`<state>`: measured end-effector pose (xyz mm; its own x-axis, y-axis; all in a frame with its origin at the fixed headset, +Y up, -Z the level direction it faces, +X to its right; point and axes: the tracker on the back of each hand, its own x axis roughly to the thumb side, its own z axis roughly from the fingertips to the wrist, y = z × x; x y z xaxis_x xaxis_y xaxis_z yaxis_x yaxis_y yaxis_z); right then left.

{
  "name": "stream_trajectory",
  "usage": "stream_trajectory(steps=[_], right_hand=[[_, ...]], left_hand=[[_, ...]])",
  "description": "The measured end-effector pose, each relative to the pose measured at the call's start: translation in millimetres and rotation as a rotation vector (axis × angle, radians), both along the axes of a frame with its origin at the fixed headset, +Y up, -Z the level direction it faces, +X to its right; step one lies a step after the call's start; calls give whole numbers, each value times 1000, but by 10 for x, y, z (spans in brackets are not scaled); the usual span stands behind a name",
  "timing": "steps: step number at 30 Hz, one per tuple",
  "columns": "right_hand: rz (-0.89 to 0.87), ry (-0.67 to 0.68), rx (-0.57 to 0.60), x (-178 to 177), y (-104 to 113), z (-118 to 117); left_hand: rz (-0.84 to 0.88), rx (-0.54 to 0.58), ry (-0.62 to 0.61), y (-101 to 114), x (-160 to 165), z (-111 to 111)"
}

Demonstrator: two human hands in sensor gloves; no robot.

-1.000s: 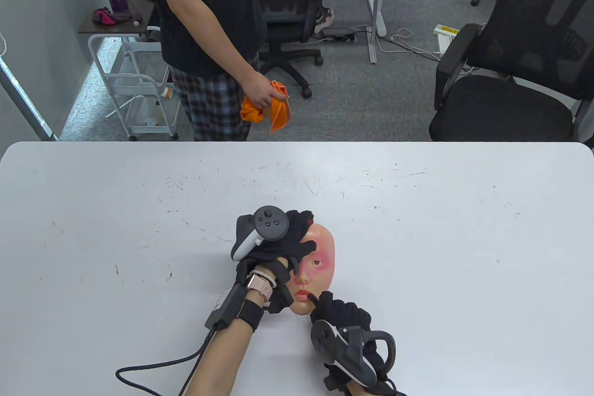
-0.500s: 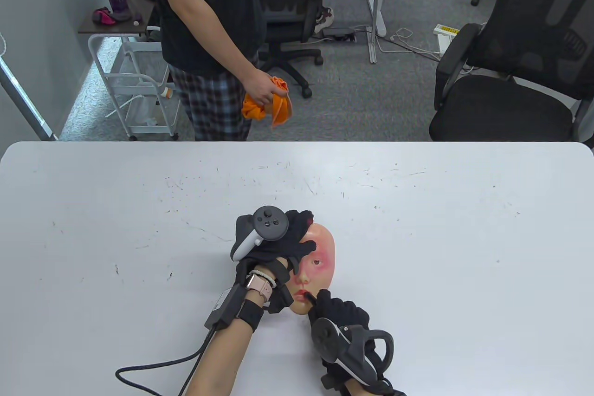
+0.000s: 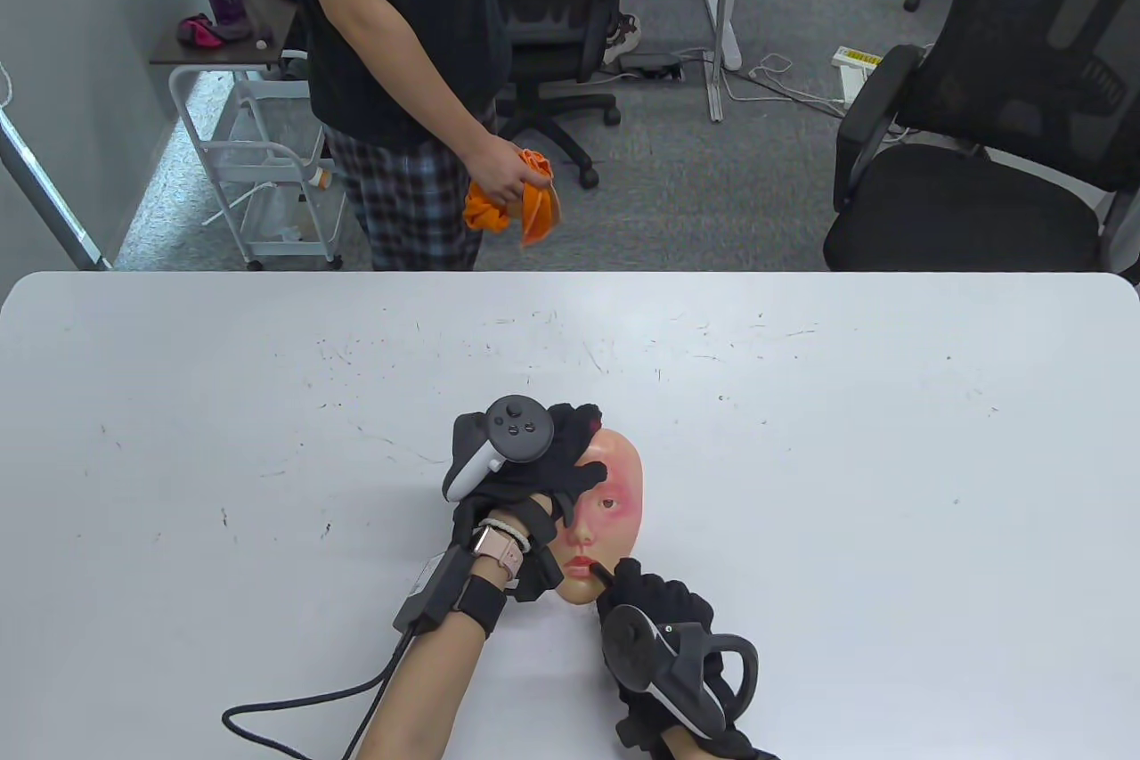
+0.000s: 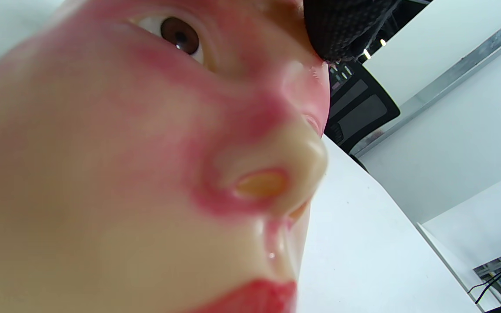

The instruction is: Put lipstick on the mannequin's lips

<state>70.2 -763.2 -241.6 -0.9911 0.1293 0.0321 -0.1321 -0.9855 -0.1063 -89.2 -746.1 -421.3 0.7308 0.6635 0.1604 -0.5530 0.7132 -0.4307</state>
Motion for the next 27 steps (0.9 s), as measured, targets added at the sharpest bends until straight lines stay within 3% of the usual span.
stream_trajectory(steps=[6,9,16,27], right_hand=[[7,84,59,-149,14,33],[115,123,38,-292,0,24],[144,57,142,-253,42,82],[147,90,105,-359,30,40]], left_hand=[[5,-2,-3,-5,-7,-3],[5,-3,-4,-5,-4,-3],[3,-8,-5,-6,-3,-5],[5,-10,-10,-5,-5,-8]])
